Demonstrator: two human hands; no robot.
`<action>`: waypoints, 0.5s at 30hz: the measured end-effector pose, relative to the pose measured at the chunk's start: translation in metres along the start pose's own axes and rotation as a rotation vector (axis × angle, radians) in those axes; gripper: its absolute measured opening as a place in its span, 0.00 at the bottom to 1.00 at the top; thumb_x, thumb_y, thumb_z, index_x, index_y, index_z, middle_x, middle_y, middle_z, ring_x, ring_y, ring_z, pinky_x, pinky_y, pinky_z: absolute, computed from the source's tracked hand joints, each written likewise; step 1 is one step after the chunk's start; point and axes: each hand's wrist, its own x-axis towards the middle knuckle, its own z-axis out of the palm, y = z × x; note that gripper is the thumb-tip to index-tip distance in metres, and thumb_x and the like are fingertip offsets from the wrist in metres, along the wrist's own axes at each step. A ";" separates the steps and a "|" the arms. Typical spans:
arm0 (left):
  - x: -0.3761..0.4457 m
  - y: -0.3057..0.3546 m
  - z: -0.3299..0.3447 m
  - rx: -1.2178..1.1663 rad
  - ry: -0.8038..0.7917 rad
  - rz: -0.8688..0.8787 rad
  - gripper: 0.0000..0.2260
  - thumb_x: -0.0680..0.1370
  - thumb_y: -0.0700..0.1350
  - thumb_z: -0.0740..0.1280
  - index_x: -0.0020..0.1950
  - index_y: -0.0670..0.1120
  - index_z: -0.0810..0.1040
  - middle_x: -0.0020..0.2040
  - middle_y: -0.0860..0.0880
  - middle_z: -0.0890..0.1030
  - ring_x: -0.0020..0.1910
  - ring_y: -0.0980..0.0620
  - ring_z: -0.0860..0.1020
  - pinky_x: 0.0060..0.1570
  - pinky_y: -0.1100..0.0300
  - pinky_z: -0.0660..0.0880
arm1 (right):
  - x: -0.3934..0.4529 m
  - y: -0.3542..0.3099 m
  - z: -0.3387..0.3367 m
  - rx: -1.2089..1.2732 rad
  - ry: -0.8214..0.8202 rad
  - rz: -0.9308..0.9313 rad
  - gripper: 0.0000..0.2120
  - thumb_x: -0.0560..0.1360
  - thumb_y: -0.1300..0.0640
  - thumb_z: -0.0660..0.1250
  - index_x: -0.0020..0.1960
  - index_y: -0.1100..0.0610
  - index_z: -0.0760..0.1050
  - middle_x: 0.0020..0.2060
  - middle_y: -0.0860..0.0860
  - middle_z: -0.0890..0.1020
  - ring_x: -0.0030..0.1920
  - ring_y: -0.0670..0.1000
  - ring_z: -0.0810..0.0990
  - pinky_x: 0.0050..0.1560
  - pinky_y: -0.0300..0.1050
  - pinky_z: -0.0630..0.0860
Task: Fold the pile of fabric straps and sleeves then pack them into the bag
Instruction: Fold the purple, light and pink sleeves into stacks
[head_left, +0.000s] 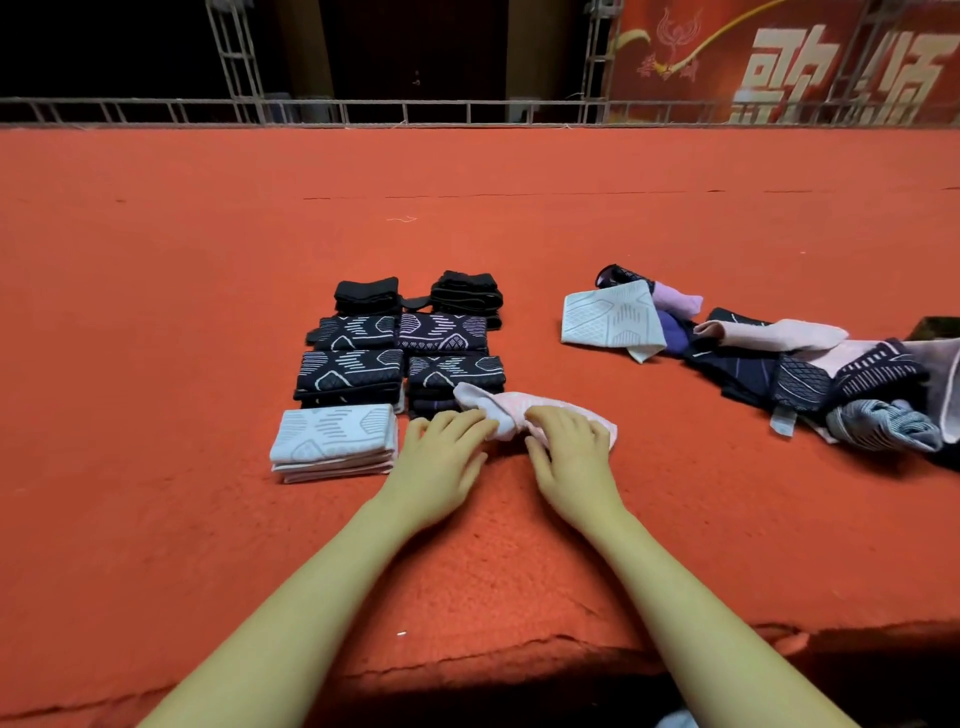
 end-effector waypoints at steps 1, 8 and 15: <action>0.001 0.002 0.001 0.011 0.003 -0.007 0.15 0.74 0.51 0.57 0.59 0.51 0.72 0.58 0.51 0.79 0.54 0.51 0.70 0.47 0.55 0.63 | -0.003 0.004 0.002 -0.013 -0.036 0.010 0.15 0.74 0.52 0.59 0.57 0.54 0.75 0.53 0.47 0.80 0.54 0.51 0.76 0.50 0.39 0.53; 0.040 0.017 0.007 0.052 -0.003 0.064 0.15 0.77 0.49 0.56 0.52 0.49 0.80 0.54 0.51 0.81 0.55 0.49 0.76 0.49 0.54 0.62 | -0.006 0.022 0.008 -0.101 0.044 0.067 0.14 0.76 0.49 0.55 0.46 0.49 0.79 0.42 0.42 0.80 0.46 0.47 0.78 0.49 0.44 0.54; 0.046 0.011 0.016 0.103 0.032 0.126 0.11 0.76 0.51 0.59 0.40 0.48 0.76 0.37 0.51 0.76 0.39 0.48 0.74 0.42 0.54 0.61 | 0.001 0.028 0.014 -0.224 0.262 0.116 0.12 0.75 0.53 0.56 0.45 0.51 0.78 0.37 0.48 0.77 0.42 0.52 0.72 0.47 0.48 0.57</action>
